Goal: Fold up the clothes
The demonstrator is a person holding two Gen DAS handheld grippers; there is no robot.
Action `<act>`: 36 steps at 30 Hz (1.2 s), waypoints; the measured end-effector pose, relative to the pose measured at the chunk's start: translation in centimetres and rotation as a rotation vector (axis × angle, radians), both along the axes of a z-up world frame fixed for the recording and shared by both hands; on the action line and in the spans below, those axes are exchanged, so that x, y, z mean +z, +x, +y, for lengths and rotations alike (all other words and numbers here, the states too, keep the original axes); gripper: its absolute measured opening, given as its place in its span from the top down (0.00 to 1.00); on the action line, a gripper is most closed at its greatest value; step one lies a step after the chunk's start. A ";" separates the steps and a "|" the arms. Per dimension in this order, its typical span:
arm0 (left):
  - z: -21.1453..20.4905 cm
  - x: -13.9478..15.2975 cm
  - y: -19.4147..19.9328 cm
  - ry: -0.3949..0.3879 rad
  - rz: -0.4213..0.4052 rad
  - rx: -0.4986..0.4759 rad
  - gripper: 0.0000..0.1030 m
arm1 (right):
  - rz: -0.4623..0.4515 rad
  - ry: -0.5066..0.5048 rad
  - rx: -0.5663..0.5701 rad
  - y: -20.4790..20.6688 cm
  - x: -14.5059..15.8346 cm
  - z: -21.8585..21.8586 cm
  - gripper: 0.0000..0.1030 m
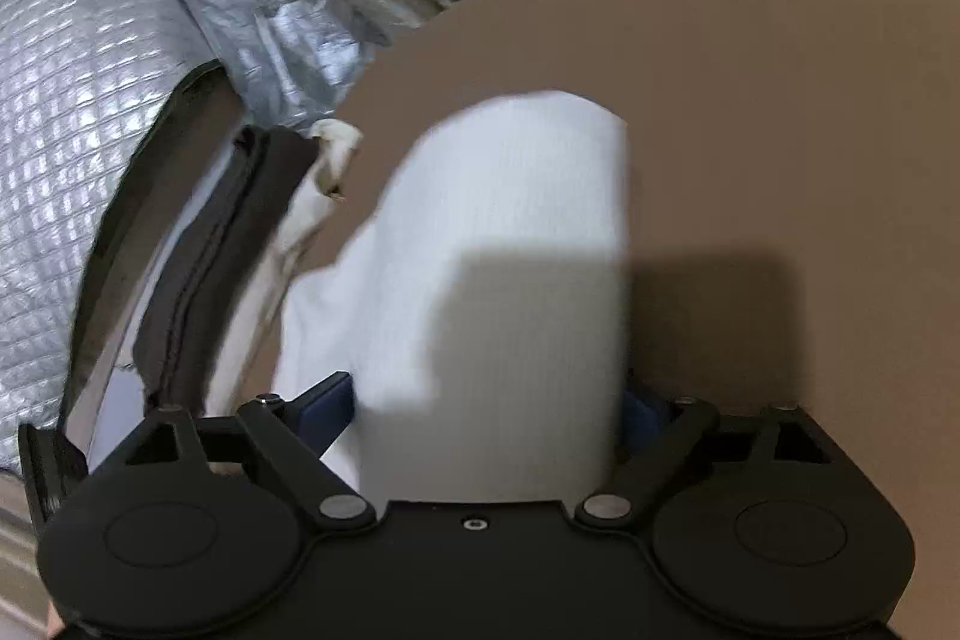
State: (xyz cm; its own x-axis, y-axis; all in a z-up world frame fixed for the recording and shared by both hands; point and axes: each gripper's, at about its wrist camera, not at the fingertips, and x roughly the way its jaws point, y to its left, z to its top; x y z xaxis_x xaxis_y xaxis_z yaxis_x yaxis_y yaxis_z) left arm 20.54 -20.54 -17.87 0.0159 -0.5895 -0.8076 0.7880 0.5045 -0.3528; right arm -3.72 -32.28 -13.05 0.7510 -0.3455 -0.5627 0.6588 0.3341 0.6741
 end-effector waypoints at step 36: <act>-5.9 -1.6 -6.9 -0.243 0.249 -0.129 0.89 | -0.113 -0.116 -0.289 -16.7 0.0 -6.6 0.75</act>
State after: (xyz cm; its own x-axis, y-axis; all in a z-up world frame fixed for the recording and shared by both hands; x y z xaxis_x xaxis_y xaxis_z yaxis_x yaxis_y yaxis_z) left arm 13.60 -26.46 -19.46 -0.2500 -0.7490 -0.6136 0.7146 0.2849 -0.6389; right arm -20.46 -38.84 -13.02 0.6682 -0.6101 -0.4258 0.6604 0.2230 0.7170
